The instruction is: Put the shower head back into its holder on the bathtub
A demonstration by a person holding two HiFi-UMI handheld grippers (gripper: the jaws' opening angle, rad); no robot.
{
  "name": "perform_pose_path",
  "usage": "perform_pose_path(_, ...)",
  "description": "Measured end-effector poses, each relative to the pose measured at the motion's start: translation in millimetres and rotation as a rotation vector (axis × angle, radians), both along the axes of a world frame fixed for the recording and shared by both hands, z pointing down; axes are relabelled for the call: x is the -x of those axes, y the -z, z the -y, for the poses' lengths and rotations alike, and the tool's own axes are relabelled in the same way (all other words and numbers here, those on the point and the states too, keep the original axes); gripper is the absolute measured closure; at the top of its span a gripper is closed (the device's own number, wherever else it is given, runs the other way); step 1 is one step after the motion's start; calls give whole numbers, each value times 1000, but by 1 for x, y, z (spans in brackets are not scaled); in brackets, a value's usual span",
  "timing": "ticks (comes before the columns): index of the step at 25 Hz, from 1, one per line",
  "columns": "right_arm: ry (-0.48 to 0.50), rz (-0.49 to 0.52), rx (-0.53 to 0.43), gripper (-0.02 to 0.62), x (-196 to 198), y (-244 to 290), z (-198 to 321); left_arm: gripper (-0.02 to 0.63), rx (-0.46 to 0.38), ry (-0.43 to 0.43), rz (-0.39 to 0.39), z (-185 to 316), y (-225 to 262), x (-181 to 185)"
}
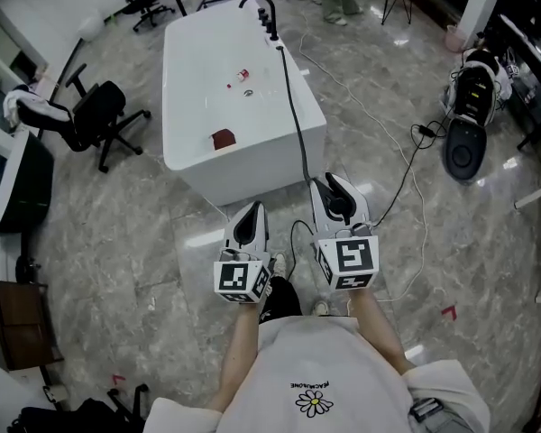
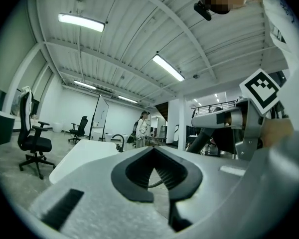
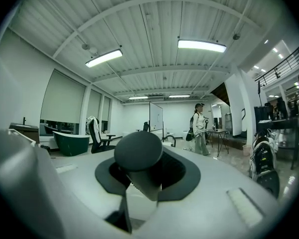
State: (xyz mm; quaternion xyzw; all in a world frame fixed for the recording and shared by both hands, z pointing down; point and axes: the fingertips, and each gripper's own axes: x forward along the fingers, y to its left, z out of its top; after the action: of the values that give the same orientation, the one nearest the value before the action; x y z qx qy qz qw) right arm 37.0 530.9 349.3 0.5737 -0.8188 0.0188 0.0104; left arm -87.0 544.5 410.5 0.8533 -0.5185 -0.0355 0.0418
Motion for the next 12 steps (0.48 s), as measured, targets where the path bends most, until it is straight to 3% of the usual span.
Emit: perform_pose_path(12, -35, -25, -87, 494, 86, 54, 162, 606, -23, -95, 17, 173, 17, 83)
